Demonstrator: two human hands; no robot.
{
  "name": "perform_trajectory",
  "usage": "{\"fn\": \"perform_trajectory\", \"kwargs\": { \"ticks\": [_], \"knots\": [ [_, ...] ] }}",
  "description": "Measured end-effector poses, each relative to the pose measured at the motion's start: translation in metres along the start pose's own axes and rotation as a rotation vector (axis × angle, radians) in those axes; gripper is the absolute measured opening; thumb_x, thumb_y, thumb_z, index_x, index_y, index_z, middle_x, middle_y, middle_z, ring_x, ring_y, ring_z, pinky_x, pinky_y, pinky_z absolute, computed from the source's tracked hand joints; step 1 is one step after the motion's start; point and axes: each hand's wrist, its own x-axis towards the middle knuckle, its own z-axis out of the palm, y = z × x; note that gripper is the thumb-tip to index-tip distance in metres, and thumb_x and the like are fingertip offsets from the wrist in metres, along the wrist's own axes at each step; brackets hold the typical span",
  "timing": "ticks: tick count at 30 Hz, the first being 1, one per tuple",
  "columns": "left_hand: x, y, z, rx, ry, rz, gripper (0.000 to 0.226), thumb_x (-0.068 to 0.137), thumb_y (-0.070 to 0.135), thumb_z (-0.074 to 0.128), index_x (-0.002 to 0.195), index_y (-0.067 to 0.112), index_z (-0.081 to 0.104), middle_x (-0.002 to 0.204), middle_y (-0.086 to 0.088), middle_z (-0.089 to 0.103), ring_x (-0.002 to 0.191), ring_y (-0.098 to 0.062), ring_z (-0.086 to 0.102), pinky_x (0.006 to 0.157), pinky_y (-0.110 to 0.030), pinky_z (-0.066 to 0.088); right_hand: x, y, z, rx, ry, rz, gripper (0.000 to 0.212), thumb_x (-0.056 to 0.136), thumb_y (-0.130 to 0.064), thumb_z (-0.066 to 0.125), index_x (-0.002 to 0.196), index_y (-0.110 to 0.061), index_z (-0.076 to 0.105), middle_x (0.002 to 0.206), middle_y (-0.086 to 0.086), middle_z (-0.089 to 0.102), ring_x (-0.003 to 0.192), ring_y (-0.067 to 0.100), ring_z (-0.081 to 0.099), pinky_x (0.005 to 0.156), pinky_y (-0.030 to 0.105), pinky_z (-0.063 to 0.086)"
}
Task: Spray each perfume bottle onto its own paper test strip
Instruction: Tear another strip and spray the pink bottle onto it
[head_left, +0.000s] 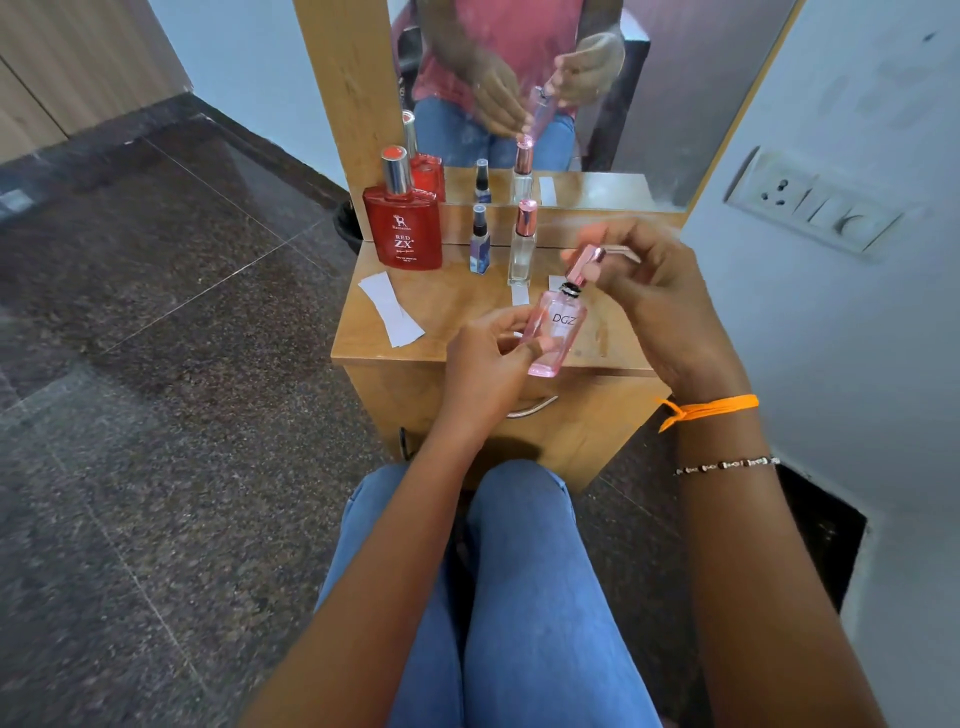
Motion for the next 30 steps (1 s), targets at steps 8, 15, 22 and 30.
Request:
{"fn": "perform_trajectory", "kwargs": {
  "ticks": [8,15,22,30],
  "knots": [
    [-0.0026,-0.0037,-0.0055,-0.06,-0.028,-0.04,0.036,0.081,0.011,0.068,0.117,0.016,0.065,0.109,-0.002,0.071,0.1,-0.017,0.066,0.088,-0.037,0.054,-0.0081,-0.0058,-0.0019,-0.135,-0.103,0.07,0.032,0.088,0.006,0.056,0.118,-0.004,0.063,0.113,0.011,0.069,0.107,0.018,0.066,0.095,0.029,0.051],
    [-0.0046,-0.0047,-0.0048,-0.025,-0.012,0.041,0.039,0.081,0.018,0.07,0.12,0.018,0.063,0.116,-0.001,0.068,0.1,-0.01,0.064,0.073,-0.01,0.051,-0.005,-0.007,0.0039,-0.238,0.043,0.084,0.018,0.074,-0.005,0.077,0.088,-0.008,0.067,0.081,0.008,0.068,0.077,0.016,0.063,0.076,0.028,0.054],
    [0.0018,-0.0015,-0.0058,-0.071,-0.01,0.014,0.038,0.082,0.014,0.069,0.119,0.017,0.064,0.113,-0.002,0.068,0.097,-0.01,0.065,0.064,-0.013,0.054,-0.0099,-0.0055,0.002,-0.114,-0.024,0.052,0.037,0.086,0.005,0.058,0.118,-0.015,0.06,0.111,0.002,0.068,0.103,0.008,0.066,0.093,0.024,0.052],
    [-0.0001,-0.0045,-0.0014,-0.051,-0.008,0.027,0.037,0.084,0.018,0.068,0.12,0.018,0.063,0.117,-0.001,0.068,0.1,-0.008,0.064,0.076,-0.014,0.054,-0.0052,-0.0009,0.006,-0.164,0.12,0.079,0.02,0.073,-0.005,0.077,0.09,-0.011,0.067,0.085,0.002,0.07,0.079,0.013,0.067,0.077,0.028,0.057]
  ]
}}
